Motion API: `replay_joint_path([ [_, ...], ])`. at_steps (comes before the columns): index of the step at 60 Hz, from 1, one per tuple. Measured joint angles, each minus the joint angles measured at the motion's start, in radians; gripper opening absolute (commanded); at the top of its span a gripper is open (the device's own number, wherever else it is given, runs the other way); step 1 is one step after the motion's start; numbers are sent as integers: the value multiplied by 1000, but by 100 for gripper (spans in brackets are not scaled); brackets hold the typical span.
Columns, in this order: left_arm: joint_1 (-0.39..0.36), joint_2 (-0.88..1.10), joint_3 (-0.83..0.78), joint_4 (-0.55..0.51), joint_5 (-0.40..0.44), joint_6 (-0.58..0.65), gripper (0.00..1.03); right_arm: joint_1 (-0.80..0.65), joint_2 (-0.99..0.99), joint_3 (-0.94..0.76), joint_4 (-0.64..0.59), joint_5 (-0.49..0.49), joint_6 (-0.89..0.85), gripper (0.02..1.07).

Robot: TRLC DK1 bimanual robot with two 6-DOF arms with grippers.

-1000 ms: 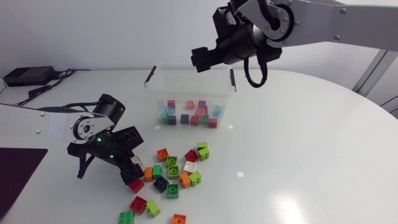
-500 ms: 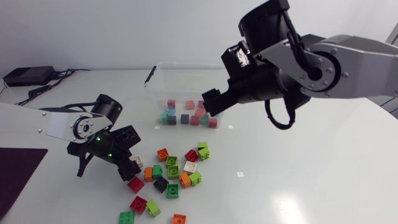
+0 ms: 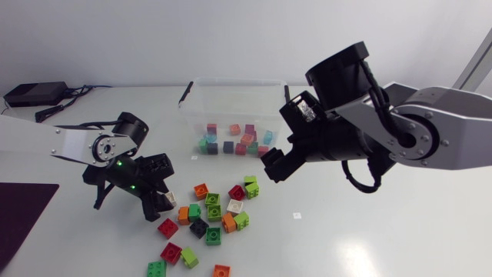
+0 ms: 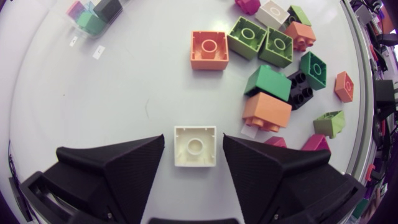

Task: Place the duplo bricks in the container

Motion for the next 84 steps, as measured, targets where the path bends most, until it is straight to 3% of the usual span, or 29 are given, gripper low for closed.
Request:
replay_joint_path([
  [2, 2, 19, 16, -6, 2, 6, 65, 5, -5, -13, 0, -3, -5, 102],
  [8, 3, 56, 42, -29, 3, 29, 50, 20, -15, -36, 3, -18, -21, 102],
  [14, 3, 73, 64, -60, 4, 47, 26, 24, -20, -52, 7, -24, -28, 102],
  [19, 8, 76, 82, -80, 4, 61, 21, 24, -18, -58, 4, -24, -30, 102],
  [39, 43, 38, 101, -228, 4, 114, 20, 50, 146, -21, -86, -17, 51, 100],
  [61, 80, -135, 152, -304, 23, 121, 20, 72, 473, 195, -162, 25, 154, 97],
  [75, 102, -195, 245, -321, 94, 104, 20, 76, 580, 273, -180, 50, 200, 86],
  [78, 101, -201, 265, -321, 107, 90, 20, 76, 599, 287, -182, 55, 206, 78],
  [84, 101, -203, 288, -321, 113, 70, 20, 76, 618, 307, -186, 58, 220, 77],
])
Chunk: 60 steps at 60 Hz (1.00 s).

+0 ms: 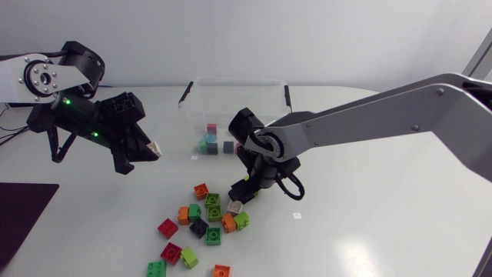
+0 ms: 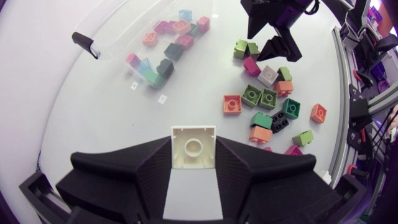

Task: Place the duplo bricks in the container

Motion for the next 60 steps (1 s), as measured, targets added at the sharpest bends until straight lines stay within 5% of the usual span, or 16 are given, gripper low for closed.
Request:
replay_joint_path([
  [35, -12, 0, 116, 0, 48, -86, 20, 10, 51, 64, -34, 19, 47, 38],
  [60, -86, 18, 214, 126, 52, -259, 20, -66, -84, -40, -62, 19, 29, 37],
])
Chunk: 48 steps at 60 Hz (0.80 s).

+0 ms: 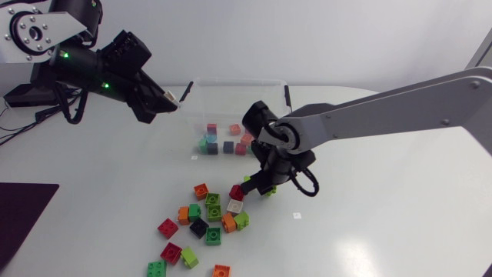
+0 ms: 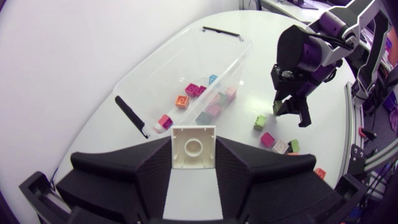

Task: Place the duplo bricks in the container

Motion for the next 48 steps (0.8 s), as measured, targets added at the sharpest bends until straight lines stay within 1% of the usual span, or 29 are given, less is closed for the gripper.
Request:
replay_joint_path([
  [8, -25, 40, 53, 49, 0, -66, 20, -48, -98, -23, -16, 0, -10, 37],
  [16, -55, 110, 122, 95, 0, -133, 20, -63, -174, -27, -23, -4, -25, 37],
  [27, -95, 223, 209, 113, 0, -192, 20, -68, -230, -27, -23, -20, -32, 37],
  [36, -110, 301, 275, 147, -5, -225, 20, -73, -272, -27, -23, -26, -36, 37],
  [41, -113, 336, 301, 174, -27, -248, 21, -79, -288, -23, -24, -27, -40, 37],
  [43, -113, 350, 314, 189, -31, -264, 24, -80, -291, -18, -23, -31, -42, 37],
  [45, -113, 365, 329, 201, -31, -274, 32, -85, -292, -12, -24, -40, -44, 37],
  [48, -113, 383, 350, 207, -45, -292, 52, -93, -293, -2, -24, -47, -48, 37],
])
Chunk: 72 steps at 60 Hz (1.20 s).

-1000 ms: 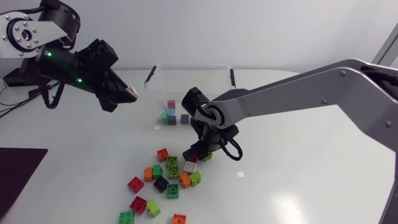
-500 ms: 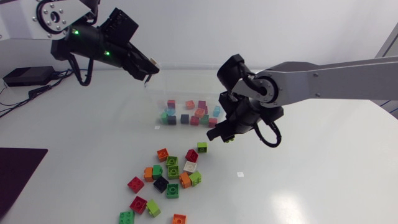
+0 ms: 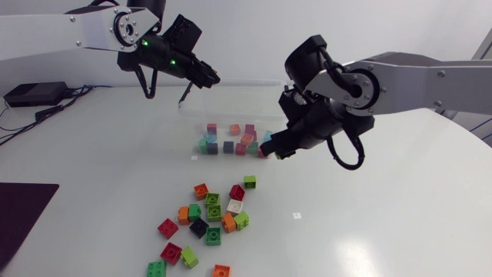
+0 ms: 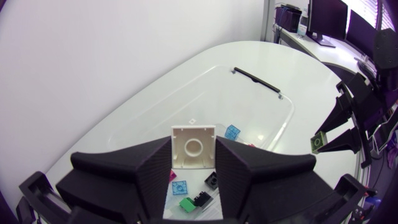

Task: Place the duplo bricks in the container

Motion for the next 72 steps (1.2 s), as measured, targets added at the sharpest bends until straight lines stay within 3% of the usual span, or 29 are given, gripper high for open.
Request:
replay_joint_path([
  [2, 0, 13, 15, 6, -8, -7, 74, -6, 0, 9, 1, -2, -3, 37],
  [4, 2, 21, 21, 10, -13, -16, 87, -11, 0, 16, 2, -5, -3, 37],
  [9, 5, 22, 23, 9, -29, -24, 98, -21, 0, 34, 5, -10, -3, 37],
  [16, 16, 7, 2, 41, -36, -26, 99, -26, 0, 64, 13, -17, -3, 37],
  [24, 34, -99, -134, 122, -62, -26, 98, -26, 0, 100, 50, -24, -3, 37],
  [35, 52, -279, -275, 143, -65, -25, 98, -26, 14, 161, 92, -24, -3, 37],
  [50, 88, -436, -455, 142, -65, 29, 98, -26, 84, 229, 148, -16, -3, 37],
  [72, 91, -494, -669, 87, -61, 176, 98, -25, 200, 324, 218, 5, -2, 37],
])
